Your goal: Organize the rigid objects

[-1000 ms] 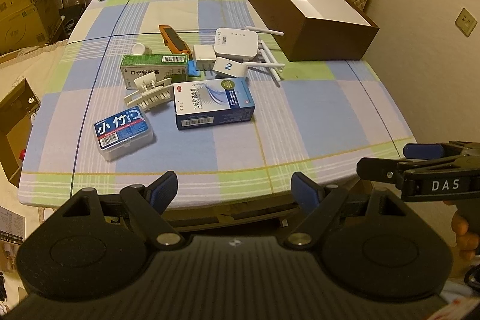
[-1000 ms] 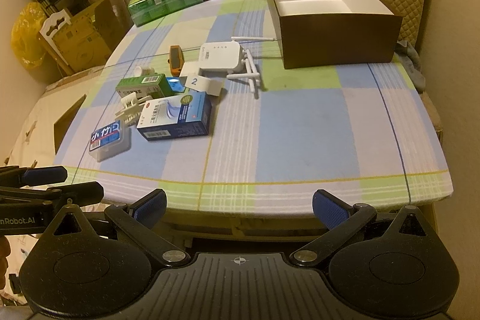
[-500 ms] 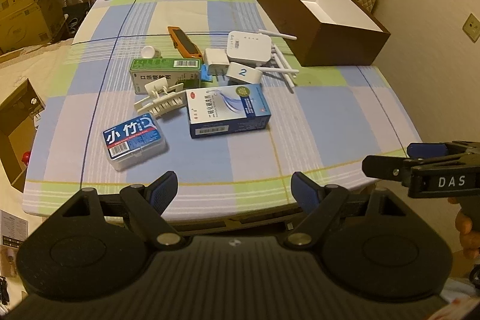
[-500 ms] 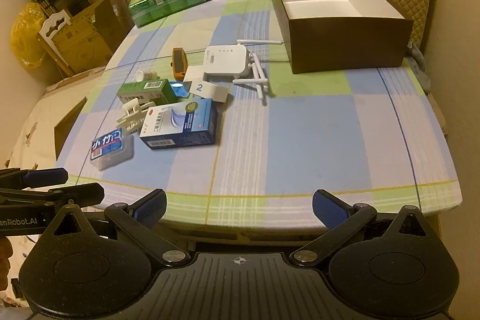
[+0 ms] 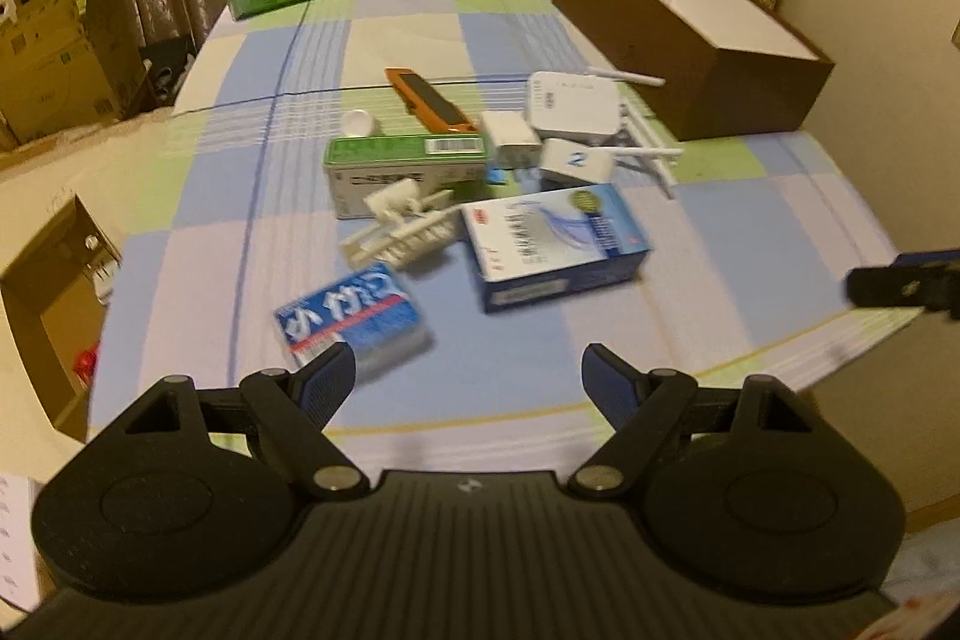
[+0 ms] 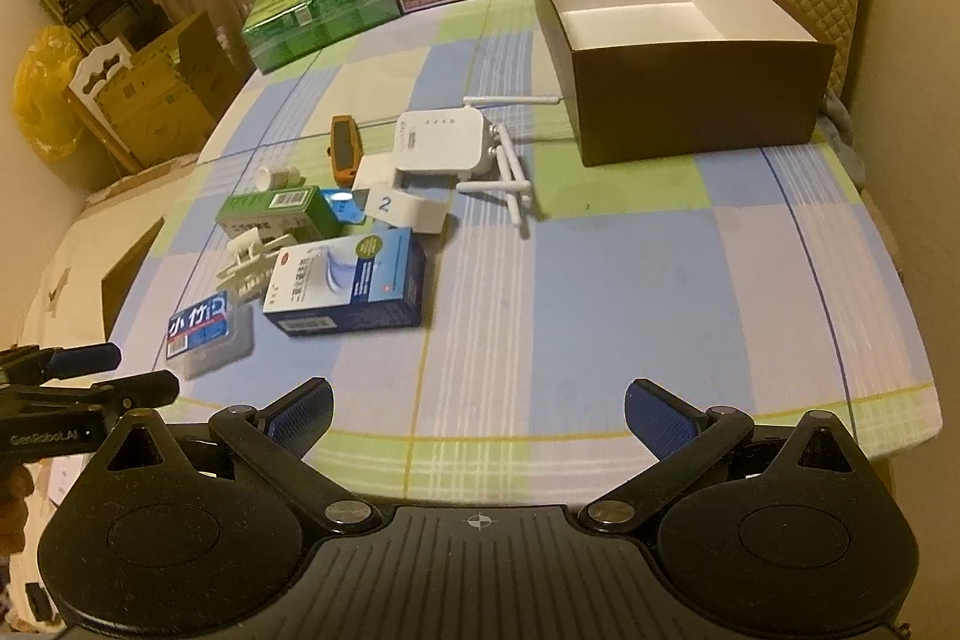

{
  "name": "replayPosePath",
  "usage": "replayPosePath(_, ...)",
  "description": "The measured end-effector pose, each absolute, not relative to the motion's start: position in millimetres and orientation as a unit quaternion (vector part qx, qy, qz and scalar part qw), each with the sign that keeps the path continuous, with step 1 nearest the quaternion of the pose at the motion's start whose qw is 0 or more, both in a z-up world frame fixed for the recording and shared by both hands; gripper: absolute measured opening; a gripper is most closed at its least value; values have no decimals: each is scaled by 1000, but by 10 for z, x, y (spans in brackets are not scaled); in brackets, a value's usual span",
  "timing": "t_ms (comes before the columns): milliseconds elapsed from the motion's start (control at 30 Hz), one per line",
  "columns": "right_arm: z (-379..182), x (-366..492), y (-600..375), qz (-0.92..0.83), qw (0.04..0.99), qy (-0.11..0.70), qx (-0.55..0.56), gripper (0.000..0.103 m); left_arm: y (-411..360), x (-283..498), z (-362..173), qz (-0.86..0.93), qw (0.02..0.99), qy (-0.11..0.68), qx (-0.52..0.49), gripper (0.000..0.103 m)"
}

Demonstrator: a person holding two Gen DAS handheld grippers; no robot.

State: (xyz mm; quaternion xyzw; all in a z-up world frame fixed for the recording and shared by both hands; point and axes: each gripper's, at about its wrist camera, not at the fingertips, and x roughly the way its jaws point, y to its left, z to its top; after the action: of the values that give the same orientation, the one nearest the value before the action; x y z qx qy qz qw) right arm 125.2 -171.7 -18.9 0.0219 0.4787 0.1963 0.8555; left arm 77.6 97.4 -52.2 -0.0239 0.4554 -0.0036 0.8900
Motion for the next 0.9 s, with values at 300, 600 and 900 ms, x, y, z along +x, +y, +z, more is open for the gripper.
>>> replayPosePath(300,-304,1445,-1758,184,857,481,31,101,1262,981,-810,-43,891,451,33,80)
replayPosePath(600,-383,1581,-1792,159,856,490,40,101,1409,1266,-1064,-84,877,463,93,80)
replayPosePath(900,-430,1650,-1859,131,857,496,49,101,1485,1485,-1299,-125,856,485,130,80)
